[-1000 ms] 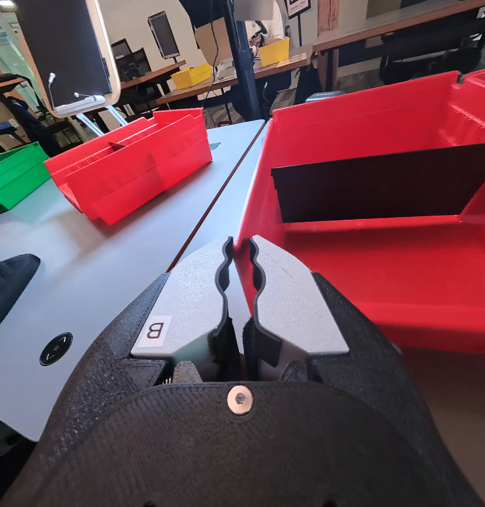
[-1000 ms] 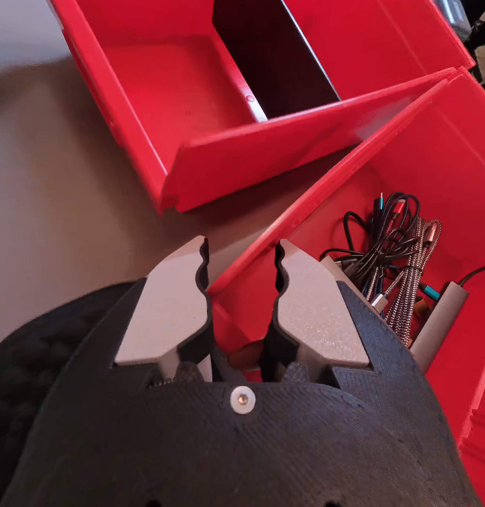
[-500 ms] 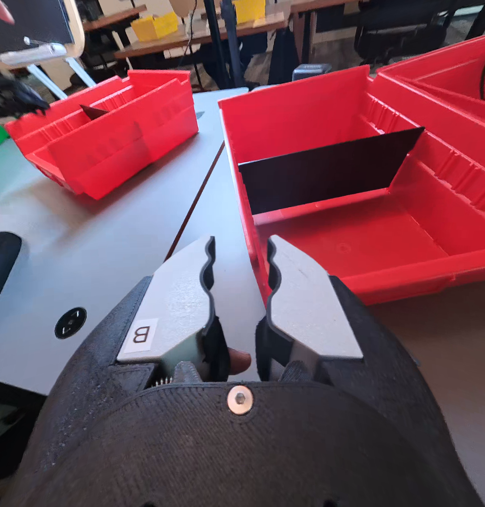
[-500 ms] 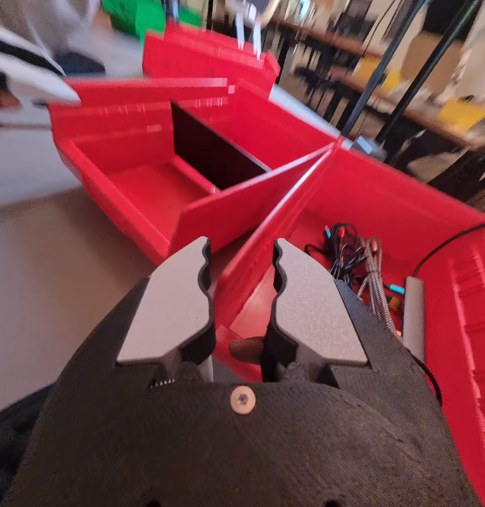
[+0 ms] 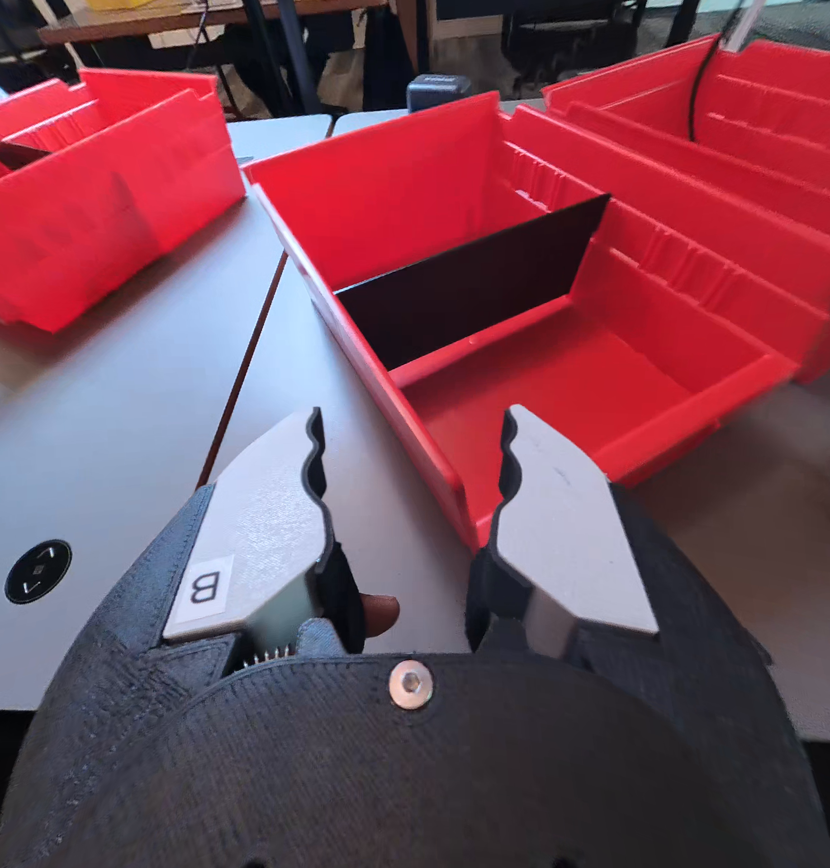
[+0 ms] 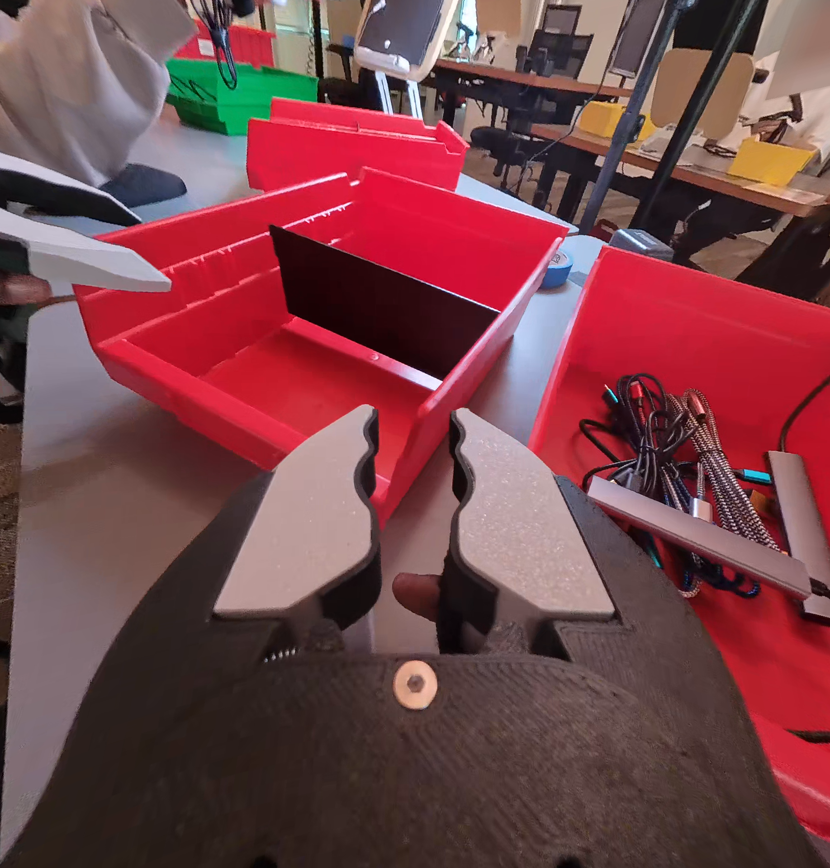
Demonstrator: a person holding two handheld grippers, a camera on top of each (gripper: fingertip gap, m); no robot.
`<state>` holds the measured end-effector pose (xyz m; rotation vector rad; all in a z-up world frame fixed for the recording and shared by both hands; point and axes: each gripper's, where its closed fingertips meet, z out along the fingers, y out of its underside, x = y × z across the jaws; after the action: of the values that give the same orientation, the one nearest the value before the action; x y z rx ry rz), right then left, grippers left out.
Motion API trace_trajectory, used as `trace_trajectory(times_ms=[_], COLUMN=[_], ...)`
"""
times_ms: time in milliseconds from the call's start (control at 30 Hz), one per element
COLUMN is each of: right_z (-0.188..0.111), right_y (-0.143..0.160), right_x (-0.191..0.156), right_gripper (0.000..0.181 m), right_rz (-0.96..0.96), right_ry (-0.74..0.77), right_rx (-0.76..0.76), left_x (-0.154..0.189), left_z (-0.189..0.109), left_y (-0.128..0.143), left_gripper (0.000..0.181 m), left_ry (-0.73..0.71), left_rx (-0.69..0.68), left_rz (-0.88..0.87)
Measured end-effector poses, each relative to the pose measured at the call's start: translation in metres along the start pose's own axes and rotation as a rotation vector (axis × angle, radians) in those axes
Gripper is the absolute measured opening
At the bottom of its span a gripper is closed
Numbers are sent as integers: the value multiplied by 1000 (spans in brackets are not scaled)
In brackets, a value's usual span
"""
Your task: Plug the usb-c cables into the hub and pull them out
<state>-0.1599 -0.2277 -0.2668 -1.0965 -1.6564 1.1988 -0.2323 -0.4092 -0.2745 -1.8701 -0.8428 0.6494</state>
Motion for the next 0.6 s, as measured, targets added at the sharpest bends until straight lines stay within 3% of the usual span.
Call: trace_trajectory(times_ms=[100, 133, 167, 233, 367, 600], right_z=[9, 12, 15, 19, 13, -33], right_y=[4, 5, 6, 8, -15, -77], right_x=[-4, -4, -2, -1, -2, 3], right_gripper=[27, 26, 20, 13, 10, 9], right_rz=[-55, -79, -115, -214, -319, -442], right_ry=[18, 38, 63, 84, 136, 222], right_rx=[-58, -79, -98, -131, 6, 272], left_x=[-4, 1, 7, -4, -7, 9], left_z=[16, 20, 22, 20, 9, -38], left_y=[11, 15, 18, 17, 8, -56], left_gripper=[68, 56, 31, 13, 9, 8], left_ry=[-15, 16, 52, -39, -123, -206], left_rx=[-36, -57, -69, -76, -70, 204], left_rz=[-33, -30, -19, -8, 100, 150])
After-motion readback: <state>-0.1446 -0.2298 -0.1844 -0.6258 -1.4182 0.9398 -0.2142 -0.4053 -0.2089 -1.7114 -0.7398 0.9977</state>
